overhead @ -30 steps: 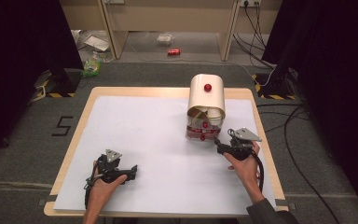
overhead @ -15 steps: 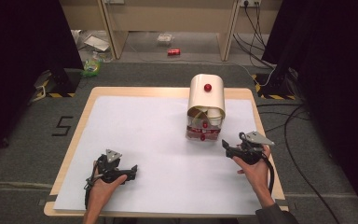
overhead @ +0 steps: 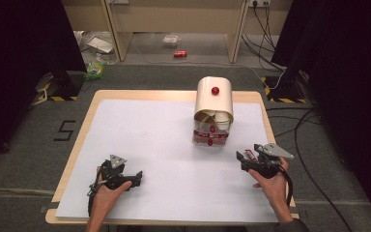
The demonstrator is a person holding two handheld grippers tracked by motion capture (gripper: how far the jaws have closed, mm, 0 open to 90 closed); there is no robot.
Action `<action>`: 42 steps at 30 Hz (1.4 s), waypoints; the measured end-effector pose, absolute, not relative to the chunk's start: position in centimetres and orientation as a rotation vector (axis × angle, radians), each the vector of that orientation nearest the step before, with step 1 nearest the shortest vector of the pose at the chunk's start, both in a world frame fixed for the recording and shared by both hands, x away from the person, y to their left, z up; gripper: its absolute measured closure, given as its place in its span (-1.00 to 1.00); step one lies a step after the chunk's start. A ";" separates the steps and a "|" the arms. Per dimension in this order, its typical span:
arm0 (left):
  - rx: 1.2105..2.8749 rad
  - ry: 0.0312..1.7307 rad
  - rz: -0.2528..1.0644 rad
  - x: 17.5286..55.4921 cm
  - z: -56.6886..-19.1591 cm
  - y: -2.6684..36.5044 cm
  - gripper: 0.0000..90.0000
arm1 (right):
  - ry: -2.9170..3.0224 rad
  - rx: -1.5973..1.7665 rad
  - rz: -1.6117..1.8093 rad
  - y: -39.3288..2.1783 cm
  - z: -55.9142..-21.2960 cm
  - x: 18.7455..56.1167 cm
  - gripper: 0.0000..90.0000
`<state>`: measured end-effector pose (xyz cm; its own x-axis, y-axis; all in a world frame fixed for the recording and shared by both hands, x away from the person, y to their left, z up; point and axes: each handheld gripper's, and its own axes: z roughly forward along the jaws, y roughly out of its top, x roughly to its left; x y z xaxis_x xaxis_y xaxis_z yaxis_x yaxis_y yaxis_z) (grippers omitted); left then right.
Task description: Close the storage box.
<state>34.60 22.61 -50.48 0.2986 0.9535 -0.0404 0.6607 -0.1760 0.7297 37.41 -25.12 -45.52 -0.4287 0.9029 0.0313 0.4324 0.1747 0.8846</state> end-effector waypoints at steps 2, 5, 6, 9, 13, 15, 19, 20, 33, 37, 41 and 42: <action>1.919 1.436 0.578 34.6 -50.5 22.6 -0.99 | 1.944 1.263 1.209 -25.2 -45.6 37.1 -0.51; 1.919 1.436 0.578 34.6 -50.5 22.6 -0.99 | 1.952 1.252 1.209 -25.3 -45.6 36.7 -0.51; 1.920 1.436 0.579 34.6 -50.5 22.6 -0.99 | 1.952 1.253 1.209 -25.4 -45.7 36.6 -0.51; 1.919 1.436 0.578 34.6 -50.5 22.6 -0.99 | 1.958 1.249 1.214 -25.4 -45.7 36.3 -0.51; 1.919 1.436 0.576 34.6 -50.5 22.6 -0.99 | 1.968 1.245 1.212 -25.5 -45.8 35.9 -0.52; 1.919 1.436 0.576 34.6 -50.5 22.6 -0.99 | 1.972 1.242 1.213 -25.4 -45.9 35.8 -0.52; 1.919 1.436 0.576 34.6 -50.5 22.6 -0.99 | 1.984 1.229 1.205 -25.4 -45.9 35.4 -0.52; 1.917 1.436 0.577 34.6 -50.5 22.6 -0.99 | 1.985 1.226 1.203 -25.3 -45.9 35.3 -0.52; 1.918 1.436 0.579 34.6 -50.5 22.6 -0.99 | 2.043 1.168 1.173 -24.9 -46.1 34.0 -0.53; 1.918 1.436 0.579 34.6 -50.5 22.6 -0.99 | 2.058 1.158 1.176 -24.7 -46.1 33.6 -0.53; 1.918 1.436 0.579 34.6 -50.5 22.6 -0.99 | 2.077 1.142 1.174 -24.5 -46.3 33.1 -0.53; 1.918 1.436 0.579 34.6 -50.5 22.6 -0.99 | 2.081 1.141 1.176 -24.5 -46.3 32.9 -0.53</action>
<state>34.60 22.59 -50.49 0.2978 0.9538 -0.0391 0.6598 -0.1760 0.7305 32.91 -24.48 -46.27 -0.5316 0.8469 -0.0121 0.4264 0.2800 0.8601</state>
